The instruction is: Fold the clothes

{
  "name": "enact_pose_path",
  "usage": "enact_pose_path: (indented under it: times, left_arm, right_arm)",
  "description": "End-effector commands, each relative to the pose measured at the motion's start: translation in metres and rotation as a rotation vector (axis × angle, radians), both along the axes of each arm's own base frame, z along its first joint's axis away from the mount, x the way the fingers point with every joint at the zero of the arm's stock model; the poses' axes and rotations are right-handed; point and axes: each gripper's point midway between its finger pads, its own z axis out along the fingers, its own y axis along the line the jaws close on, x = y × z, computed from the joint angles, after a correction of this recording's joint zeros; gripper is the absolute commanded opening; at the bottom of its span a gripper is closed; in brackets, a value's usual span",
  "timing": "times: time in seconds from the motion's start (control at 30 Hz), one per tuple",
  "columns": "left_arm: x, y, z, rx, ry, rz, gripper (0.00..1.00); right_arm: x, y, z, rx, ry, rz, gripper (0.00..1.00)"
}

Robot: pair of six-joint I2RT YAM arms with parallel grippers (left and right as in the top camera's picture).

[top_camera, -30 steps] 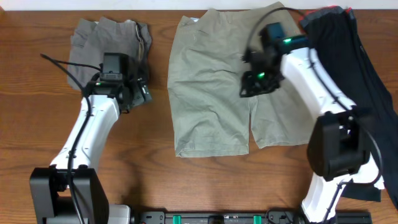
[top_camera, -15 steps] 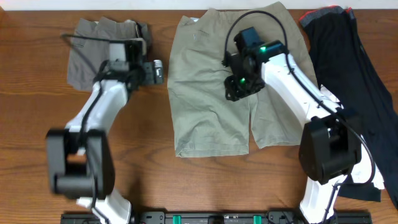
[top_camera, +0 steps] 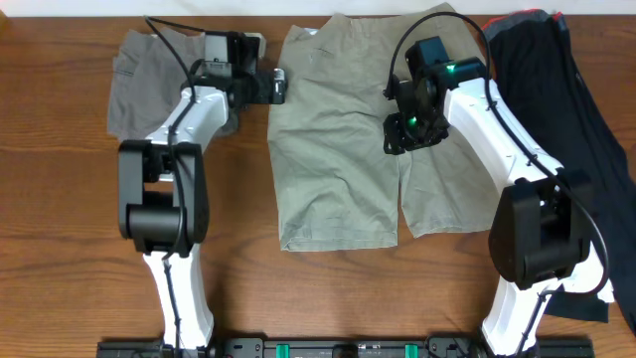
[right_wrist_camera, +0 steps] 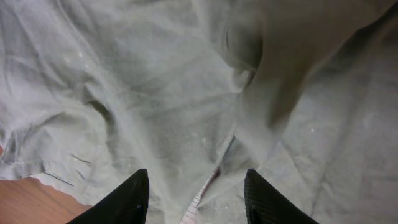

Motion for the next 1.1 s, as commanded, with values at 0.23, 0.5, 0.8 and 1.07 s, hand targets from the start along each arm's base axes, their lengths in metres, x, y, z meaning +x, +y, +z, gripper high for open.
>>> enact_pose_path:
  times: [0.23, 0.5, 0.8, 1.07]
  left_arm:
    - [-0.003, -0.025, -0.020, -0.024, 0.034, -0.047, 0.52]
    - [-0.027, -0.021, -0.015, -0.066, 0.173, 0.048, 0.06]
    - [-0.098, 0.030, 0.055, 0.124, 0.324, 0.257, 0.06]
    - [-0.172, 0.068, 0.079, 0.283, 0.512, 0.411, 0.06]
  right_arm:
    - [0.002, -0.005, 0.008, 0.005, -0.016, -0.026, 0.48]
    - [0.005, -0.005, 0.009, 0.008, -0.028, -0.027, 0.48]
    - [0.023, 0.000, 0.011, 0.029, -0.101, -0.035, 0.50]
    - [0.033, 0.003, -0.004, 0.047, -0.150, -0.053, 0.47]
